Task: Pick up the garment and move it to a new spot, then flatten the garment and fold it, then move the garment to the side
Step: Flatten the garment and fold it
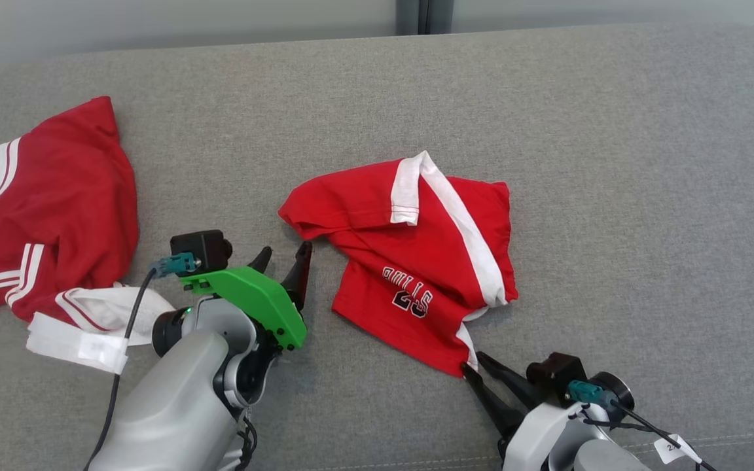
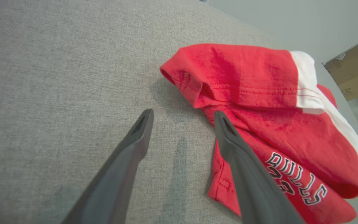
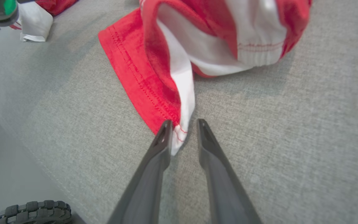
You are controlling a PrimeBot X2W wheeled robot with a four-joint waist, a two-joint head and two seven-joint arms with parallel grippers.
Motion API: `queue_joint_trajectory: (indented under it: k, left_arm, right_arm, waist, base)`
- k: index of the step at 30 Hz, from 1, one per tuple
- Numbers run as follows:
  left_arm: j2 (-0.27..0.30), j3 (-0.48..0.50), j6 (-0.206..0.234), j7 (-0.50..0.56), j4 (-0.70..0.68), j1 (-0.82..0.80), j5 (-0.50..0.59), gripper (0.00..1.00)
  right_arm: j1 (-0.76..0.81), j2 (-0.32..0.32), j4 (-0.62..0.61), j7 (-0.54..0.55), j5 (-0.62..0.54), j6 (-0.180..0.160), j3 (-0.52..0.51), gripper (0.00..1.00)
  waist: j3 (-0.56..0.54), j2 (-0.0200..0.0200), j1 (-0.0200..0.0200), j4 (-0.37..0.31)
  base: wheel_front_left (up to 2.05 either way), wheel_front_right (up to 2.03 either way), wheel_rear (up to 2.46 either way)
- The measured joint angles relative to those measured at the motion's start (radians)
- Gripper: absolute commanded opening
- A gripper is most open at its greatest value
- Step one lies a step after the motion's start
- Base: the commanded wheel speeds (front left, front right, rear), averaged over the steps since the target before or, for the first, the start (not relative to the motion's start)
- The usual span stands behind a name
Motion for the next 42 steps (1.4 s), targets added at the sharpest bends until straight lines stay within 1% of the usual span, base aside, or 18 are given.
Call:
queue_joint_trajectory:
  k: [1,2,3,9,12,14,17,19,20,22,24,28,32,33,34,35,39,42]
  left_arm:
    - [0.005,0.005,0.0,-0.006,-0.007,0.001,0.0,1.0]
    - [0.011,0.008,0.0,-0.011,-0.019,0.001,-0.001,1.0]
    - [0.015,0.012,0.0,-0.012,-0.029,0.001,-0.001,1.0]
    - [0.017,0.03,0.0,-0.029,-0.08,0.001,-0.001,1.0]
    - [0.017,0.034,0.0,-0.038,-0.104,0.001,-0.002,1.0]
    - [0.019,0.04,0.0,-0.047,-0.123,0.001,-0.006,1.0]
    - [0.02,0.044,0.0,-0.05,-0.14,0.004,-0.01,1.0]
    - [0.019,0.045,0.0,-0.055,-0.154,0.008,-0.012,1.0]
    - [0.018,0.046,0.0,-0.055,-0.16,0.016,-0.018,1.0]
    - [0.016,0.046,0.0,-0.058,-0.163,0.026,-0.022,1.0]
    - [0.013,0.046,0.0,-0.058,-0.168,0.033,-0.028,1.0]
    - [0.001,0.036,0.0,-0.058,-0.18,0.047,-0.045,1.0]
    - [-0.015,0.032,0.0,-0.058,-0.191,0.054,-0.046,1.0]
    - [-0.017,0.031,0.0,-0.058,-0.197,0.056,-0.049,1.0]
    - [-0.017,0.031,0.0,-0.057,-0.202,0.056,-0.053,1.0]
    - [-0.017,0.031,0.0,-0.057,-0.202,0.056,-0.053,1.0]
    - [-0.018,0.031,0.0,-0.054,-0.219,0.058,-0.054,1.0]
    - [-0.016,0.033,0.001,-0.053,-0.219,0.061,-0.054,1.0]
  right_arm:
    - [0.0,0.0,0.005,0.0,0.006,0.0,0.001,0.34]
    - [-0.001,0.0,0.009,-0.001,0.011,0.0,0.002,0.1]
    - [-0.003,-0.001,0.014,-0.001,0.017,0.0,0.005,0.0]
    - [-0.018,-0.008,0.024,-0.001,0.038,0.007,0.014,0.0]
    - [-0.053,-0.04,0.023,-0.001,0.041,0.007,0.03,0.0]
    - [-0.093,-0.094,0.022,0.018,0.041,0.007,0.053,0.0]
    - [-0.179,-0.21,0.017,0.085,0.026,0.007,0.071,0.0]
    - [-0.256,-0.304,0.014,0.137,0.002,0.007,0.072,0.0]
    - [-0.343,-0.394,0.001,0.184,-0.028,0.007,0.069,0.0]
    - [-0.437,-0.458,-0.025,0.221,-0.044,0.007,0.072,0.0]
    - [-0.525,-0.487,-0.058,0.249,-0.054,0.007,0.087,0.0]
    - [-0.659,-0.491,-0.113,0.299,-0.075,0.007,0.171,0.0]
    - [-0.723,-0.477,-0.143,0.33,-0.076,0.007,0.251,0.0]
    - [-0.751,-0.45,-0.166,0.348,-0.074,0.007,0.32,0.0]
    - [-0.758,-0.43,-0.179,0.358,-0.068,0.007,0.366,0.0]
    - [-0.758,-0.43,-0.179,0.358,-0.068,0.007,0.366,0.0]
    - [-0.75,-0.336,-0.232,0.376,0.005,0.007,0.537,0.0]
    - [-0.725,-0.306,-0.271,0.39,0.066,0.007,0.637,0.0]
  waist:
    - [-0.001,0.0,0.0,0.002]
    - [-0.001,0.0,0.0,0.003]
    - [-0.001,0.0,0.0,0.004]
    - [-0.006,0.0,0.0,0.013]
    - [-0.013,0.0,0.0,0.016]
    - [-0.019,0.0,0.0,0.017]
    - [-0.029,0.0,0.0,0.016]
    - [-0.036,0.0,0.0,0.017]
    - [-0.045,0.0,0.0,0.018]
    - [-0.054,0.0001,0.0,0.021]
    - [-0.063,0.0,0.0,0.025]
    - [-0.084,0.0,0.0,0.039]
    - [-0.099,0.0,0.0,0.056]
    - [-0.107,0.0,0.0,0.07]
    - [-0.111,0.0,0.0,0.078]
    - [-0.111,0.0,0.0,0.078]
    - [-0.122,0.0,0.0,0.111]
    - [-0.127,0.0,0.0,0.137]
  base:
    - [0.0,0.0,0.0]
    - [0.0,0.0,0.0]
    - [0.0,0.0,0.0]
    - [0.0,0.0,0.0]
    - [0.0,0.0,0.0]
    - [0.0,0.0,0.0]
    - [0.0,0.0,0.0]
    - [0.0,0.0,0.0]
    - [0.0,0.0,0.0]
    - [0.0,0.0,0.0]
    - [0.0,0.0,0.0]
    - [0.0,0.0,0.0]
    - [0.0,0.0,0.0]
    - [0.0,0.0,0.0]
    - [0.0,0.0,0.0]
    - [0.0,0.0,0.0]
    - [0.0,0.0,0.0]
    - [0.0,0.0,0.0]
